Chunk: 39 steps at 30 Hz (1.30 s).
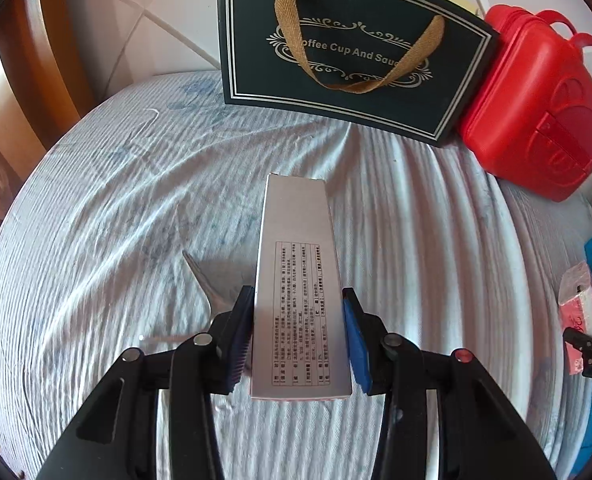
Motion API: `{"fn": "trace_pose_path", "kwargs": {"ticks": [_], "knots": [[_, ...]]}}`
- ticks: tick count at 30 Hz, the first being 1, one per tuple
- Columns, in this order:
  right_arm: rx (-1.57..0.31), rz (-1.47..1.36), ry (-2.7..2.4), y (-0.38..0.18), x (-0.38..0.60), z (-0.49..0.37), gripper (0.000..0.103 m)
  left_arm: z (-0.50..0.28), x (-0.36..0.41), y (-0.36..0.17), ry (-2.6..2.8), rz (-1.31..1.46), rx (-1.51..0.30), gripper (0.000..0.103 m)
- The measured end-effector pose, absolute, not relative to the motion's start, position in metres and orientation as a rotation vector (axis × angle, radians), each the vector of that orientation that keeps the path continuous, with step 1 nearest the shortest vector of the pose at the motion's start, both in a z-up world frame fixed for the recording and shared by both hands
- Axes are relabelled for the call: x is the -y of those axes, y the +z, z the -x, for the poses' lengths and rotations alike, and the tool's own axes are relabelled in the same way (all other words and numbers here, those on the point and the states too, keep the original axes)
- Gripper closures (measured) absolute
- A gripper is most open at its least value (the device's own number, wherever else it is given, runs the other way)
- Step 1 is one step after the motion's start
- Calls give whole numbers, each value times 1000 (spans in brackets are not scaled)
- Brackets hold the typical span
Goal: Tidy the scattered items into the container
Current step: 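Grasp the white box with the left tool while the right tool grasps the tissue pack, then lift and carry the white box and tissue pack over the blue crate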
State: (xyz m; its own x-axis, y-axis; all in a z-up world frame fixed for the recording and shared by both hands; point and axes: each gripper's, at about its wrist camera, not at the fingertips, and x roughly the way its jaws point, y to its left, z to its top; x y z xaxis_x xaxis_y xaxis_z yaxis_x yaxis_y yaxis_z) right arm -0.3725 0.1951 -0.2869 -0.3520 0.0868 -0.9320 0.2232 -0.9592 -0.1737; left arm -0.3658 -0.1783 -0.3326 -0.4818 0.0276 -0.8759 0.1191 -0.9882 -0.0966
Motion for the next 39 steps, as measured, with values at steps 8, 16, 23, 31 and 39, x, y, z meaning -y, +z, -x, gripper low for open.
{"fn": "trace_pose_path", "kwargs": {"ticks": [8,16,23,31,39], "knots": [[-197,-1776,-2475,-263,-178,275,21,295,165,-289,-2694,-1589,-194,61],[-72,-1713,-2529,-205,-167,210,21,228,155,-229,-2746,-1542,-152,61],[-37,-1589,-2602,-139,-158,169,20,178,139,-173,-2804,-1425,-37,61],[22,-1449,-2656,-83,-150,126,20,129,119,-132,-2885,-1326,1,61],[35,-1329,-2718,-44,-146,88,20,97,111,-99,-2943,-1218,37,61]]}}
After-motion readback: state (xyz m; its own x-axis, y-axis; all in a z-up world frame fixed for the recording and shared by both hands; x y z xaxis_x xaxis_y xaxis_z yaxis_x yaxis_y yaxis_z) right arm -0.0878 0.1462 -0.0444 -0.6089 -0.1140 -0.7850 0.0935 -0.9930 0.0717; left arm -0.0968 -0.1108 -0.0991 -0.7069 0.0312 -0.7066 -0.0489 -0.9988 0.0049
